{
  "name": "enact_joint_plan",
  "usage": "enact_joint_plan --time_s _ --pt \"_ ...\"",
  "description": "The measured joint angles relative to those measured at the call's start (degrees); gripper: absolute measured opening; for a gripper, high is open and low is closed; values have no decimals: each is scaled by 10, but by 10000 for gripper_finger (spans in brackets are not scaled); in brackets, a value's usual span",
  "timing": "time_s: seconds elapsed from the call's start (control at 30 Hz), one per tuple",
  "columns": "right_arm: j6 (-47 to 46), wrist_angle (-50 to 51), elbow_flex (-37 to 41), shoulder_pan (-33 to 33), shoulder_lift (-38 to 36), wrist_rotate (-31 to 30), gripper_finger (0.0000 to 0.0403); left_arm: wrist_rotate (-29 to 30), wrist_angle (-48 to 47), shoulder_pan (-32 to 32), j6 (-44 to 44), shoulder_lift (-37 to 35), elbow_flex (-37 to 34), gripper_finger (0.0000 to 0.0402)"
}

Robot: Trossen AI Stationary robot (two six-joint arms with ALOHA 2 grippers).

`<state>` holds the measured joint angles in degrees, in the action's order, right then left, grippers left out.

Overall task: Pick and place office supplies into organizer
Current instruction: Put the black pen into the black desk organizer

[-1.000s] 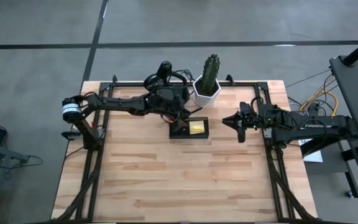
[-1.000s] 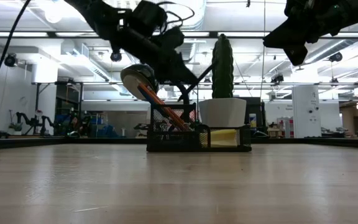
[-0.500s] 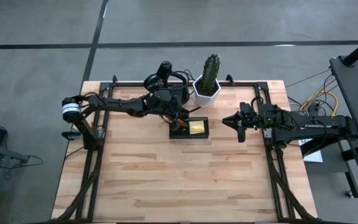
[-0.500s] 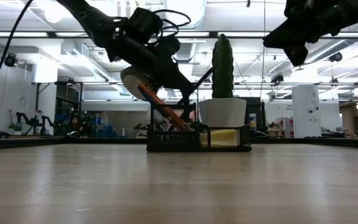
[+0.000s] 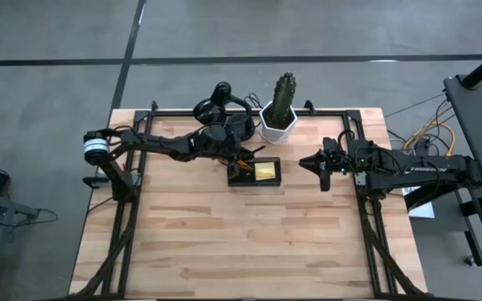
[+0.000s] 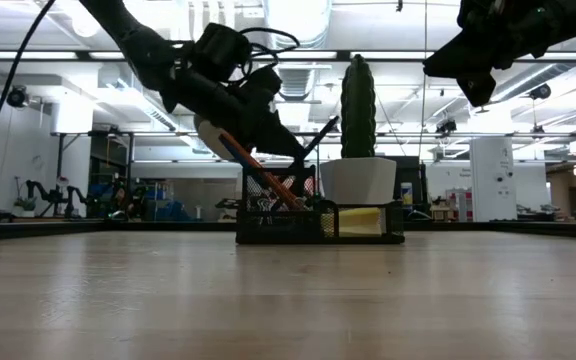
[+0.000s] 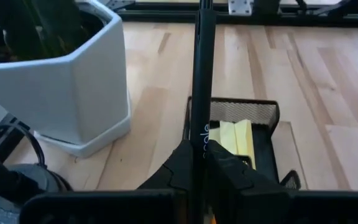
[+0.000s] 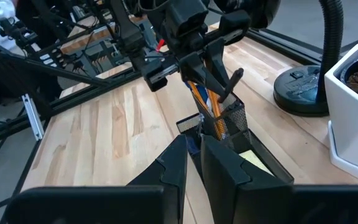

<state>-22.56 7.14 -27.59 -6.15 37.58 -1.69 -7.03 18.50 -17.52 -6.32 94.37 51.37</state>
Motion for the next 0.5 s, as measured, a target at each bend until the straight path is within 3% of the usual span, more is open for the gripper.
enact_joint_plan --time_s 0.23,0.5 --pt "0 0 0 0 0 0 38 0 10 0 2 0 1 16" --pt "0 0 0 0 0 0 38 0 11 0 1 0 -1 55"
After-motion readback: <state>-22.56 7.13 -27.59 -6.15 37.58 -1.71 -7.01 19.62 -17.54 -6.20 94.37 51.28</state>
